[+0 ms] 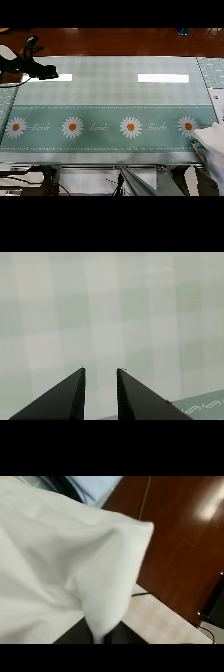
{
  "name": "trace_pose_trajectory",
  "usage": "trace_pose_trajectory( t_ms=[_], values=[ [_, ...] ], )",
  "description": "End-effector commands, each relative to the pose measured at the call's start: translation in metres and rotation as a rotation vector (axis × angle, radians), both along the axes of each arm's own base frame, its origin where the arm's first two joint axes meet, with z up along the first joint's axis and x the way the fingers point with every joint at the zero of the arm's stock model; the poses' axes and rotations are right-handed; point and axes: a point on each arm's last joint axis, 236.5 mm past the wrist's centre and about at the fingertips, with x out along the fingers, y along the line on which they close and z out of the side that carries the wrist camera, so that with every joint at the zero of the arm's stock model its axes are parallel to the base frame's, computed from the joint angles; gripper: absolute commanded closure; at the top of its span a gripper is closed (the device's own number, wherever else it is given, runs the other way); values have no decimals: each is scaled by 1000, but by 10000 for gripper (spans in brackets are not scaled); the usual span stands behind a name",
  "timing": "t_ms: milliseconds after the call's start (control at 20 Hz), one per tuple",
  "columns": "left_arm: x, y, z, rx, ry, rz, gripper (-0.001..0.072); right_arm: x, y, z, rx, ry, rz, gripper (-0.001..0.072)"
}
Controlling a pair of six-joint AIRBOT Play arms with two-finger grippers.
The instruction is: Fold the shirts.
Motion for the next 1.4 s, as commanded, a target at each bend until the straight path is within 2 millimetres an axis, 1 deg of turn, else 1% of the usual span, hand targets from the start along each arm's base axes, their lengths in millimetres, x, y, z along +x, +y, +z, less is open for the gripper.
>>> trace_pose_trajectory(
  t_ms=[0,50,100,150,200,250,350,400,450,500,550,600,650,700,750,800,850,900,950,1000,1050,1100,1150,1200,1250,1350],
  values=[
    [11,4,-1,10,-38,13,451,-20,-3,10,-36,72,-50,676],
    [13,5,0,12,-49,17,451,-20,-3,10,-34,73,-47,674],
    [15,5,1,13,-56,21,451,-20,-3,10,-33,76,-44,640],
    [15,6,1,13,-56,21,451,-20,-3,11,-33,81,-40,516],
    [15,5,1,13,-56,21,451,-21,-4,11,-36,86,-39,354],
    [15,5,1,13,-56,21,451,-24,-5,14,-50,95,-46,282],
    [15,5,1,13,-55,20,451,-23,-10,17,-74,95,-41,276],
    [14,5,1,11,-54,19,451,-17,-15,18,-93,77,-19,275],
    [13,4,1,8,-49,16,451,0,-20,15,-99,24,35,275],
    [11,0,2,-7,-41,14,449,26,-21,9,-83,-56,114,275],
    [8,-5,4,-30,-29,9,431,62,-17,2,-53,-158,233,275],
    [4,-12,6,-62,-15,2,342,100,-9,-1,-27,-268,350,275],
    [1,-20,9,-93,-5,-4,231,142,2,1,-7,-398,450,276],
    [0,-27,12,-116,-6,-17,225,178,15,1,29,-505,523,277],
    [-3,-36,12,-114,-5,-58,225,214,32,-4,99,-586,582,277],
    [-12,-46,12,-114,17,-102,181,243,55,-16,200,-634,632,277],
    [-22,-57,13,-118,46,-138,114,273,86,-32,325,-661,688,276],
    [-33,-69,17,-114,61,-180,114,298,119,-48,445,-671,742,272],
    [-39,-79,24,-88,52,-217,114,316,149,-62,535,-664,791,190],
    [-44,-86,32,-30,23,-259,114,331,180,-77,606,-643,842,112],
    [-49,-90,38,41,-1,-294,114,339,203,-91,648,-609,881,112],
    [-54,-91,43,116,-11,-299,94,343,223,-103,684,-566,922,111],
    [-59,-91,46,179,-7,-283,-11,346,239,-113,710,-522,956,111],
    [-65,-90,45,231,9,-279,-13,347,249,-120,712,-484,991,110],
    [-72,-92,42,267,36,-281,-13,350,253,-123,691,-456,1027,110],
    [-83,-100,39,281,74,-267,-13,357,246,-116,597,-425,1094,109]
  ],
)
